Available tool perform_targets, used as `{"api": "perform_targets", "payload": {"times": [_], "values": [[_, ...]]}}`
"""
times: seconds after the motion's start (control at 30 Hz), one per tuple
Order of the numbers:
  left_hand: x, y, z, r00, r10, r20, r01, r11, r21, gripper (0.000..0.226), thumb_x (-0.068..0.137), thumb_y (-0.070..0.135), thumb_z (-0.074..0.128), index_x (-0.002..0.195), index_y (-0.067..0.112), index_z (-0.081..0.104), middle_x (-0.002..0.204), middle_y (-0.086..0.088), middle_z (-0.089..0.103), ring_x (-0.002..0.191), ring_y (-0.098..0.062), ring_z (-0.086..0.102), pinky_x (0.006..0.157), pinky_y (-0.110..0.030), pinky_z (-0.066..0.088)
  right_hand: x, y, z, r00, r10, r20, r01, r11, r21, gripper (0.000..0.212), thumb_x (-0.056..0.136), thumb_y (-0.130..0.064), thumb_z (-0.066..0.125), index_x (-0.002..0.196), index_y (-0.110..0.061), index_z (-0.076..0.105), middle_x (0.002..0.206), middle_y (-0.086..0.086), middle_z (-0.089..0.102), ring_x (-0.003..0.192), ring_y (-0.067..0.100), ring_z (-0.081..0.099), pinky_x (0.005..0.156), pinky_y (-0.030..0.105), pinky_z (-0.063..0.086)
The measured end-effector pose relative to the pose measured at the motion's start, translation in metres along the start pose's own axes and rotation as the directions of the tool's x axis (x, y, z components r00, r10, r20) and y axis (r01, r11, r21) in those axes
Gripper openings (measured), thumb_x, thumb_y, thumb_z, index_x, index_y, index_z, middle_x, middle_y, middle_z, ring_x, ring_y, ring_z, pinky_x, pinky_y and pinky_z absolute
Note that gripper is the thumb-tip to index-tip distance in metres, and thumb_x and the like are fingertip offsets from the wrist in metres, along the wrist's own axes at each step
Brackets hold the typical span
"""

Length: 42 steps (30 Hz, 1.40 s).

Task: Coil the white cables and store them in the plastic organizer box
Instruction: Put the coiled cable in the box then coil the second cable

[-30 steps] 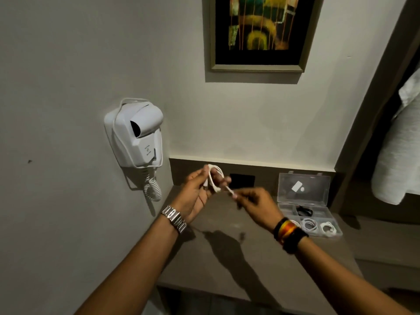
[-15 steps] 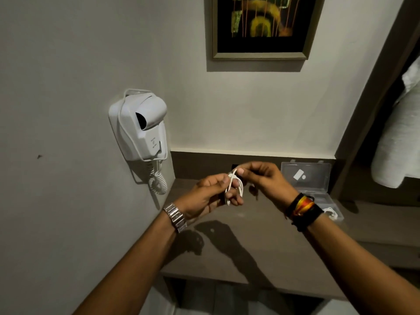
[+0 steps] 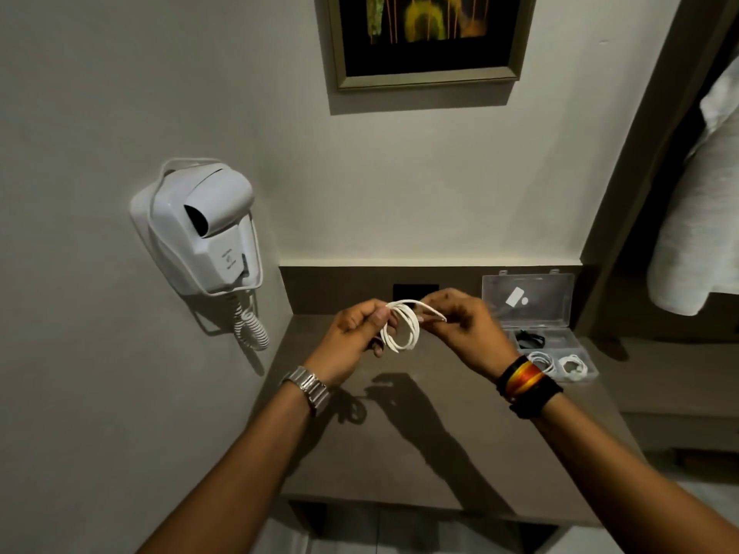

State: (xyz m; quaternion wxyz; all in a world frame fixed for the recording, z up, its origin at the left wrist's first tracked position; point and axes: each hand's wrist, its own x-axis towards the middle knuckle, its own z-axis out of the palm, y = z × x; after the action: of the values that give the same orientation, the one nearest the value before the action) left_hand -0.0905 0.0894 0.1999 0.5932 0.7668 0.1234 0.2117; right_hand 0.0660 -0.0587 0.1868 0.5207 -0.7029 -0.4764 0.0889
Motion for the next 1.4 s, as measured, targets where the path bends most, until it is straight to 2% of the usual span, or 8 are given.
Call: {"api": "perform_targets", "payload": {"times": [0.13,0.23,0.37,0.73,1.0,1.13,1.3,1.4], "values": [[0.023,0.002,0.011,1.0,-0.03,0.001,0.03,0.995,-0.093,0.03,0.103,0.028,0.05,0.084,0.023,0.073,0.085,-0.002,0.068,0.069,-0.01,0.059,0.059,-0.024,0.049,0.008,0.02,-0.011,0.998,-0.059,0.021,0.062,0.952,-0.3,0.021,0.09,-0.034,0.071,0.1,-0.019,0.082,0.091,-0.001,0.057,0.076,0.01,0.055,0.065,0.027,0.045],[0.039,0.001,0.021,0.993,-0.117,-0.007,0.112,0.964,-0.239,0.028,0.099,0.034,0.053,0.083,0.021,0.071,0.086,-0.005,0.068,0.074,-0.012,0.059,0.059,-0.024,0.047,0.016,0.025,-0.018,0.999,0.053,-0.004,-0.053,0.996,0.066,0.03,0.079,-0.036,0.08,0.103,-0.018,0.082,0.082,0.007,0.063,0.059,0.014,0.062,0.052,0.031,0.054],[0.053,-0.003,0.024,0.975,-0.213,-0.056,0.181,0.92,-0.347,0.027,0.104,0.025,0.05,0.086,0.016,0.069,0.085,-0.002,0.069,0.075,-0.012,0.06,0.057,-0.021,0.047,0.026,0.032,-0.033,0.97,0.237,-0.046,-0.144,0.722,0.677,0.021,0.076,-0.007,0.081,0.096,0.0,0.076,0.081,0.02,0.076,0.064,0.023,0.073,0.063,0.032,0.064],[0.054,0.008,0.018,0.982,-0.14,-0.125,0.13,0.988,-0.083,0.029,0.105,0.024,0.048,0.088,0.011,0.069,0.088,-0.011,0.069,0.068,-0.01,0.06,0.052,-0.02,0.047,0.04,0.026,-0.018,0.953,0.28,0.118,-0.294,0.755,0.586,0.012,0.092,-0.014,0.072,0.095,-0.004,0.078,0.082,0.015,0.075,0.075,0.023,0.068,0.058,0.033,0.058],[0.039,0.0,0.015,0.978,-0.046,-0.202,0.06,0.996,0.063,0.028,0.103,0.02,0.053,0.081,0.013,0.068,0.078,-0.006,0.066,0.065,-0.019,0.053,0.048,-0.024,0.041,0.019,0.006,0.013,0.806,0.218,0.551,-0.591,0.226,0.775,0.035,0.096,-0.029,0.051,0.119,-0.008,0.067,0.116,0.016,0.068,0.104,0.028,0.064,0.091,0.049,0.054],[0.037,-0.004,0.006,0.973,0.054,-0.224,-0.003,0.974,0.226,0.031,0.102,0.024,0.053,0.075,0.028,0.066,0.071,0.007,0.066,0.061,-0.006,0.058,0.061,-0.029,0.047,0.009,-0.006,0.029,0.857,0.282,0.432,-0.514,0.534,0.671,0.03,0.09,-0.03,0.073,0.115,-0.014,0.073,0.106,0.006,0.074,0.092,0.018,0.068,0.08,0.036,0.055],[0.034,-0.002,-0.004,0.966,0.033,-0.256,0.018,0.981,0.193,0.031,0.103,0.025,0.051,0.076,0.023,0.065,0.056,0.018,0.063,0.048,0.004,0.055,0.047,-0.01,0.039,0.0,-0.007,0.033,0.879,0.375,0.296,-0.476,0.642,0.601,0.038,0.084,-0.001,0.078,0.121,0.0,0.068,0.068,0.009,0.066,0.05,0.013,0.056,0.048,0.024,0.05],[0.035,0.007,-0.011,0.945,-0.041,-0.324,0.059,0.997,0.044,0.03,0.105,0.023,0.047,0.08,0.015,0.063,0.06,0.006,0.056,0.048,-0.003,0.048,0.047,-0.02,0.036,-0.011,0.0,0.034,0.875,0.401,0.27,-0.483,0.748,0.456,0.028,0.087,0.002,0.073,0.114,-0.006,0.074,0.065,0.013,0.064,0.041,0.011,0.05,0.042,0.023,0.045]]}}
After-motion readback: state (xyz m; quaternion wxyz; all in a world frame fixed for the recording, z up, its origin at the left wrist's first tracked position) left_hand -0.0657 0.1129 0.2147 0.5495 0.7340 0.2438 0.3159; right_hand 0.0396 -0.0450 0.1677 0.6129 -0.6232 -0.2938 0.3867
